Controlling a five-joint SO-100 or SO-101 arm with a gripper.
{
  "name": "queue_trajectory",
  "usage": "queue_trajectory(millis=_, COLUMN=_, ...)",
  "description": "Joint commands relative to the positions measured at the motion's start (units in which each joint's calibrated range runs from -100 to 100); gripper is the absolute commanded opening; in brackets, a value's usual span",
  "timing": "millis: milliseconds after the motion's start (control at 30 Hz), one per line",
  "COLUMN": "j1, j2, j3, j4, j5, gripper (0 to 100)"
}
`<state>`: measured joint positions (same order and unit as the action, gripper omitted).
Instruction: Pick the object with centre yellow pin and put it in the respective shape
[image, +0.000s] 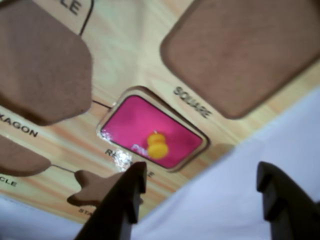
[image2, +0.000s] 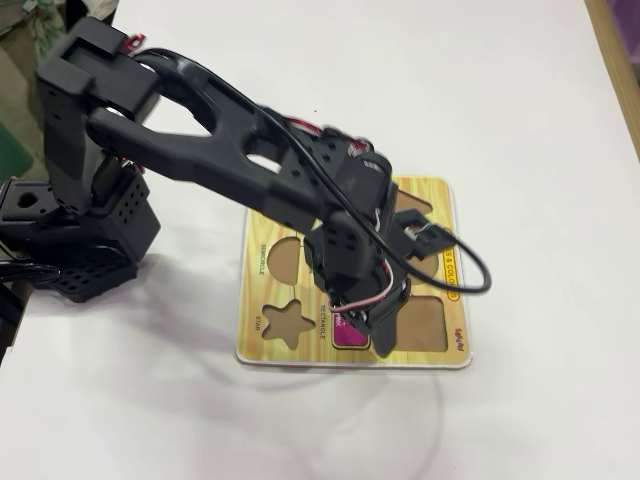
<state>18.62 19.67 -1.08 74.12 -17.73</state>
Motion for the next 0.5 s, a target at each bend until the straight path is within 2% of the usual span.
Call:
queue_trajectory(millis=0, j1=0.04, j2=-6.87, j3=-0.36, j4=-0.4, j5=-0.21, gripper=26)
queue_trajectory(millis=467, j1=-0.84, j2=-21.1, j3=12.77, j4=-1.26, j5=-0.31, gripper=26)
